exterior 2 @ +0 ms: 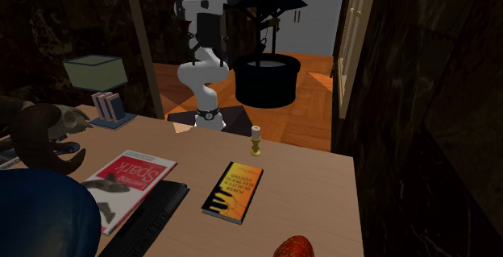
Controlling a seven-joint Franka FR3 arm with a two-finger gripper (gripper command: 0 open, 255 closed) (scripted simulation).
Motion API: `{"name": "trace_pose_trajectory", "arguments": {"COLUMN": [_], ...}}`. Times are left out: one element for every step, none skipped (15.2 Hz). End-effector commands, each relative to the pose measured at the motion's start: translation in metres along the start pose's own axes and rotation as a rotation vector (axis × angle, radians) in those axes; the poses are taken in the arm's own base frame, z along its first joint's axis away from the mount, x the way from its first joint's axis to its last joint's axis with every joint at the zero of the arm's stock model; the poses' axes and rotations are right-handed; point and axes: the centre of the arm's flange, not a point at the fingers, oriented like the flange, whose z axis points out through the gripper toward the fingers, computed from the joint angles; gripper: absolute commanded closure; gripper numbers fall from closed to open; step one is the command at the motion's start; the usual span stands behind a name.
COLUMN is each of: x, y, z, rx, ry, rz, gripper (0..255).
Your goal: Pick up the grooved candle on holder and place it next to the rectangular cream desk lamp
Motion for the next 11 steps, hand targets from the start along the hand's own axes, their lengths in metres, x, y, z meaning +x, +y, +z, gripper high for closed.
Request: {"name": "trace_pose_trajectory", "arguments": {"x": [0.000, 0.003, 0.006, 0.008, 0.011, 0.014, 0.016, 0.019, 0.021, 0.023, 0.025], "y": [0.000, -0.006, -0.013, -0.019, -0.026, -0.032, -0.039, -0.046, -0.053, -0.060, -0.068], "z": [0.000, 0.010, 0.021, 0.031, 0.042, 0.052, 0.062, 0.072, 0.083, 0.093, 0.103], "rx": [0.000, 0.009, 0.018, 0.026, 0.035, 0.044, 0.053, 0.061, 0.070, 0.079, 0.088], "ry": [0.000, -0.002, -0.005, -0.007, -0.010, -0.012, -0.015, -0.017, -0.020, -0.022, -0.025], "rz": [0.000, -0.006, -0.012, -0.018, -0.025, -0.031, -0.037, -0.043, -0.049, -0.055, -0.062], "gripper": [0, 0, 0, 0, 0, 0, 0, 0, 0, 0, 0]}}
